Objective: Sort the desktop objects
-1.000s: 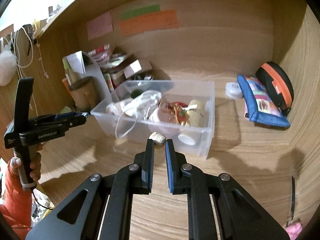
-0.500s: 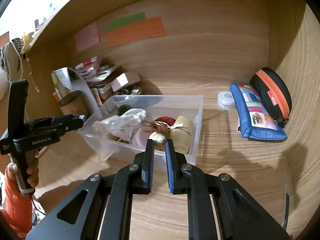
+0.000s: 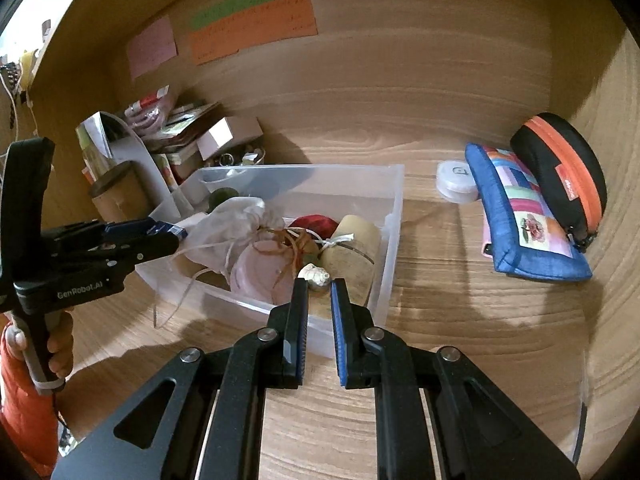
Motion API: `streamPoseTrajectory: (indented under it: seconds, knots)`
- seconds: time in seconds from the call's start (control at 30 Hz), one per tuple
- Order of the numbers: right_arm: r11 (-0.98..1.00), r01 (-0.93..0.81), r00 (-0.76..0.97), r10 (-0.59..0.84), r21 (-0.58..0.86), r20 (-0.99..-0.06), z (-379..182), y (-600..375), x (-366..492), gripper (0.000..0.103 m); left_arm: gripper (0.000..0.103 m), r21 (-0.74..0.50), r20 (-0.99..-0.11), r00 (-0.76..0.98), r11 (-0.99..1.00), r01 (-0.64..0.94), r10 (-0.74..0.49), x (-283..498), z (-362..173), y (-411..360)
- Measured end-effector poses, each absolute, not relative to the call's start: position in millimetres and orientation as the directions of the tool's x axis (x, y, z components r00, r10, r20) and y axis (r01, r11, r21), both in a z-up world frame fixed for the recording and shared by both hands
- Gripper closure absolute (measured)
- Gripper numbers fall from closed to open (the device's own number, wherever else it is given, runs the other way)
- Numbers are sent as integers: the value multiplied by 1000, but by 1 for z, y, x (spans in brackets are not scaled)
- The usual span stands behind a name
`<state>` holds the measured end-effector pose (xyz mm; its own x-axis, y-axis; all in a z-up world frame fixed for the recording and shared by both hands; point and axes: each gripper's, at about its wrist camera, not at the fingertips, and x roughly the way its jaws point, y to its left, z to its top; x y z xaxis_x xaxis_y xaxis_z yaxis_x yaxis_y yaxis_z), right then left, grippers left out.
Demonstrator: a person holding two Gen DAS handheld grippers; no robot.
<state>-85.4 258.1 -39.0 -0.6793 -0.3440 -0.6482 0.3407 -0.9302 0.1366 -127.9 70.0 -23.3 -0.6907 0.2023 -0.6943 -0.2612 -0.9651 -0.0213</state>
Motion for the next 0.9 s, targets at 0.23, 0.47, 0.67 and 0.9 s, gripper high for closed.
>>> streamPoseTrajectory:
  seconds: [0.23,0.47,0.67,0.9]
  knots:
    - [-930,352,-674,-333,110,-660,-43,249,-93,93,54,2,-693,-696,-964,-264,189,-127,-24,71]
    - [-929,351,-672,-336,115,-660,-44,246,-94,93,49,-41,-697,-685,-966,-256,211,-128,-25,60]
    - [-924,358,-676,-358,138,-645,-40,245,-91,93,44,-47,-699,-685,-968,-246,207,-126,-24,56]
    - [-929,351,-693,-344,119,-633,-33,243,-83,80,29,-2,-657,-736,-977,-214,163,-112,-10,53]
